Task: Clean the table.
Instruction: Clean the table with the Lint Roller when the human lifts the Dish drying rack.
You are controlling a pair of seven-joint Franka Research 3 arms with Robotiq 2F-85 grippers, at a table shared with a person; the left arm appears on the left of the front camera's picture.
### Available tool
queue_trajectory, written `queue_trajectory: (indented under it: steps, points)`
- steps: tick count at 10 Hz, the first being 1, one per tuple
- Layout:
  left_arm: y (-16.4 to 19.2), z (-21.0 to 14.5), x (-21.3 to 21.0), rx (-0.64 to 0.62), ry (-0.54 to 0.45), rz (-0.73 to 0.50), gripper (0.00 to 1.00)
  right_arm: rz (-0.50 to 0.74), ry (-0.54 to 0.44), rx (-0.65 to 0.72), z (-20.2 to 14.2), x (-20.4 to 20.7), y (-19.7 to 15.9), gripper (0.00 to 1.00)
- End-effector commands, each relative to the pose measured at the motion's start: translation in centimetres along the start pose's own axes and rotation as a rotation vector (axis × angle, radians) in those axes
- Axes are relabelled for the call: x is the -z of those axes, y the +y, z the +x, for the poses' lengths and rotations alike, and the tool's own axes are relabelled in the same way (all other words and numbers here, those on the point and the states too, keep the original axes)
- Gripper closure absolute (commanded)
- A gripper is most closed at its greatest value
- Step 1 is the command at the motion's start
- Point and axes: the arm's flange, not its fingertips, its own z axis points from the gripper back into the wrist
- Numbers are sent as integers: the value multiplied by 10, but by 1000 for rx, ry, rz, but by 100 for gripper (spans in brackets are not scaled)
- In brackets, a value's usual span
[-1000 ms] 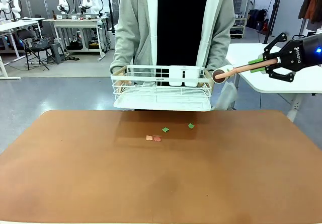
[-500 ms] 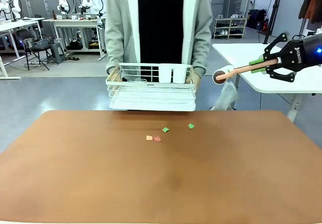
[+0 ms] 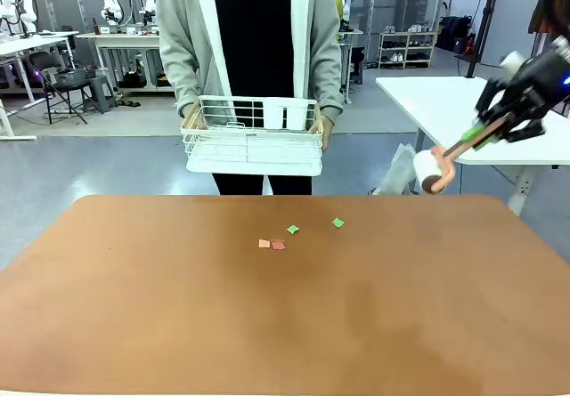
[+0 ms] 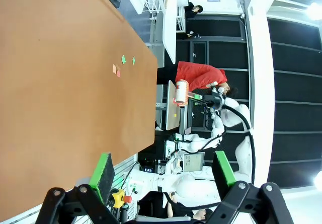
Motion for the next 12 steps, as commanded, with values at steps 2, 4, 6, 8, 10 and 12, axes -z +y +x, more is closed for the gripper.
queue_trajectory:
  steps: [2,4,6,8,10,12]
  points:
    - [2,0,-3,24,-2,-24,0,39,24,-98,37,69,-28,79]
    - [2,0,-3,24,-2,-24,0,26,-10,-100,36,92,-36,79]
    - [2,0,-3,24,-2,-24,0,23,-41,-92,45,101,-36,79]
    - [2,0,-3,24,-2,-24,0,27,-52,-93,60,114,-27,79]
    - [2,0,-3,24,-2,-24,0,21,-11,-90,71,126,-25,79]
    - [2,0,-3,24,-2,-24,0,17,-3,-68,76,132,-27,79]
